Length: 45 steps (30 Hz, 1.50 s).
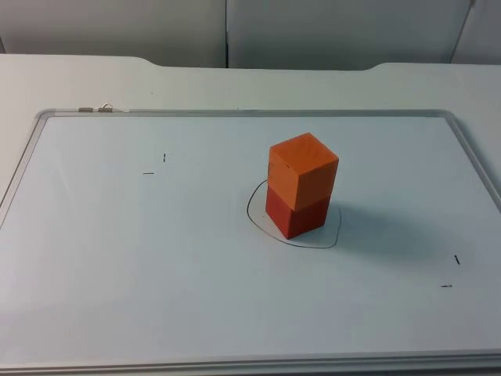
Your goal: Pick up one cube with the left hand and another cube with the right hand. First place the cube in the right hand at the target position, then stack the cube in the left hand on top.
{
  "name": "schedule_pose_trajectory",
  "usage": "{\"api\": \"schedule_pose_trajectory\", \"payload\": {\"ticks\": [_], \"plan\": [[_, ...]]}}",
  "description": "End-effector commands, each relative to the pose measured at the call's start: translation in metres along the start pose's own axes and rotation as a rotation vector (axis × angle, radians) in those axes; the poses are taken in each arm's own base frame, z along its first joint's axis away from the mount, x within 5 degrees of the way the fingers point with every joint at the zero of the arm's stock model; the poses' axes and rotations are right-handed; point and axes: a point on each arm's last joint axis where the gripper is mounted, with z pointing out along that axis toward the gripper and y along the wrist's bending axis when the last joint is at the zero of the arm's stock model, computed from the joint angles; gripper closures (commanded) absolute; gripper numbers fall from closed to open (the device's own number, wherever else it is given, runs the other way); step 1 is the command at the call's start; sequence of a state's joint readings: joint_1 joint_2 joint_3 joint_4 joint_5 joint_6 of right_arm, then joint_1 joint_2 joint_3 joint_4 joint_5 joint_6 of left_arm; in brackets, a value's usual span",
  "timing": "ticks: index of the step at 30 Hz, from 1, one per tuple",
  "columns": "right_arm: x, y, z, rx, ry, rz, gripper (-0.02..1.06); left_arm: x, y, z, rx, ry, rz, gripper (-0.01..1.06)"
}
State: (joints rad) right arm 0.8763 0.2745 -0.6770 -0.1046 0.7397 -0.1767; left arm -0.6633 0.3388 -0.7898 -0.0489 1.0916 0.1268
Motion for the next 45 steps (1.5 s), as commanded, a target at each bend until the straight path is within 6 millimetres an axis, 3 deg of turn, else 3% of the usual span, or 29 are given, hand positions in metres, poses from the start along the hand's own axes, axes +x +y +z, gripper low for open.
{"api": "schedule_pose_trajectory", "payload": {"ticks": [1,8,12,45], "plan": [[0.006,0.003,0.007,-0.011,-0.006,-0.002,0.15,0.024,-0.003,-0.003,0.002,-0.027,-0.039,0.0],[0.008,0.004,0.01,-0.005,-0.028,0.013,0.15,0.071,-0.004,-0.002,-0.033,-0.1,-0.095,0.0],[0.008,0.003,0.01,-0.003,-0.026,0.01,0.15,0.081,-0.002,0.007,-0.066,-0.068,-0.116,0.0],[0.012,0.005,0.01,-0.016,0.018,0.017,0.15,0.081,-0.004,0.009,-0.042,-0.072,-0.054,0.0]]}}
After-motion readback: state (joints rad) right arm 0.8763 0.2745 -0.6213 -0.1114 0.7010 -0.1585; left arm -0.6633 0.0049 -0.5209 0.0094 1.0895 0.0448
